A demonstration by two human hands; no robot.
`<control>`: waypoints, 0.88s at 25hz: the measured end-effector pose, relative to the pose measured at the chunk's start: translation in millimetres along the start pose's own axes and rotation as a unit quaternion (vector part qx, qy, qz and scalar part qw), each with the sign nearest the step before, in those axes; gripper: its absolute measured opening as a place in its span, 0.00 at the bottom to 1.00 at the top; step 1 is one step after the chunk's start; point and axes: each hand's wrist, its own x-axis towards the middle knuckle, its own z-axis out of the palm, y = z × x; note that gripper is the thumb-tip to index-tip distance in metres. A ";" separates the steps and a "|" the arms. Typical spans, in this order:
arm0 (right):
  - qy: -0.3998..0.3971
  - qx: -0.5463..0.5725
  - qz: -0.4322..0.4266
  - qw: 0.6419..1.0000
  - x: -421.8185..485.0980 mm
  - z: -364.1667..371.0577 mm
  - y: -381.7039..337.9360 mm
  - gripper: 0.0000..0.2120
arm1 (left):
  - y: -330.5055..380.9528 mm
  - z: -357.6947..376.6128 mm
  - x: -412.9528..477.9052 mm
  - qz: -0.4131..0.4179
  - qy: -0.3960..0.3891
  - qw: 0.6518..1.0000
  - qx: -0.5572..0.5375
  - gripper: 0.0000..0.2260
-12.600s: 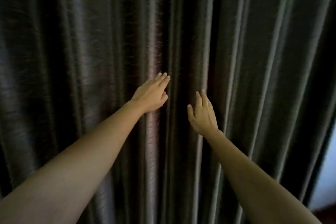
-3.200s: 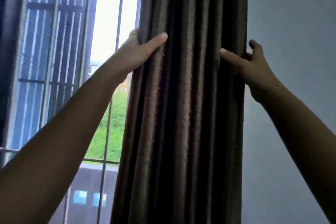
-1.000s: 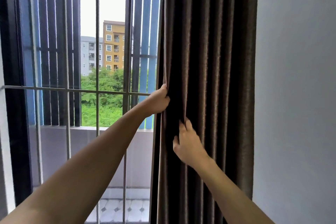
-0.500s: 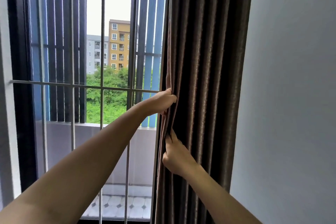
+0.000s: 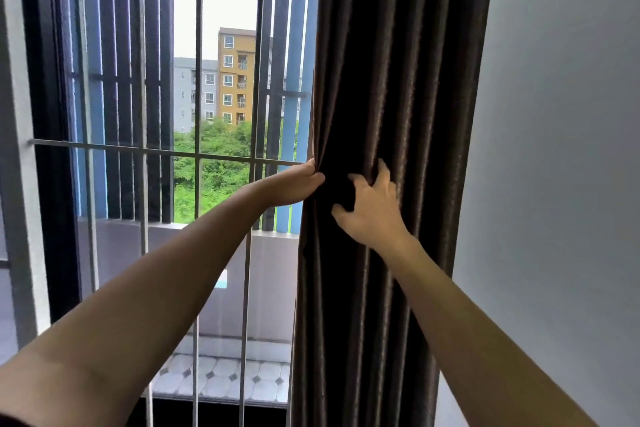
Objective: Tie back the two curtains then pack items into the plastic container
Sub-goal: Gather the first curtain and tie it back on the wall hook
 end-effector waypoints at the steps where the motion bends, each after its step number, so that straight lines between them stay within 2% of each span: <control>1: -0.023 -0.008 0.002 1.000 2.8 3.9 1.4 0.30 | -0.7 1.0 1.1 0.001 -0.002 1.000 -0.008 0.17; 5: -0.109 0.007 -0.071 0.992 -24.1 35.4 19.1 0.33 | 5.1 6.4 1.5 0.000 0.005 1.000 0.002 0.18; 9: -0.198 0.022 -0.099 0.975 -52.2 59.7 34.5 0.36 | 17.6 8.1 -0.1 -0.045 0.001 0.999 0.015 0.16; 14: -0.195 -0.003 -0.109 0.975 -49.8 63.5 33.8 0.33 | 22.7 13.9 5.8 -0.074 0.002 0.997 0.012 0.22; 18: -0.174 -0.031 -0.114 0.978 -52.9 64.2 24.0 0.32 | 34.7 20.9 3.3 -0.038 -0.014 0.999 -0.018 0.13; 20: -0.185 -0.036 -0.111 0.976 -51.6 60.3 25.5 0.32 | 35.1 26.6 3.3 0.003 0.003 0.999 0.048 0.15; 22: -0.191 -0.006 -0.093 0.977 -45.9 47.0 32.2 0.30 | 33.3 32.2 4.8 0.027 0.024 0.995 0.092 0.09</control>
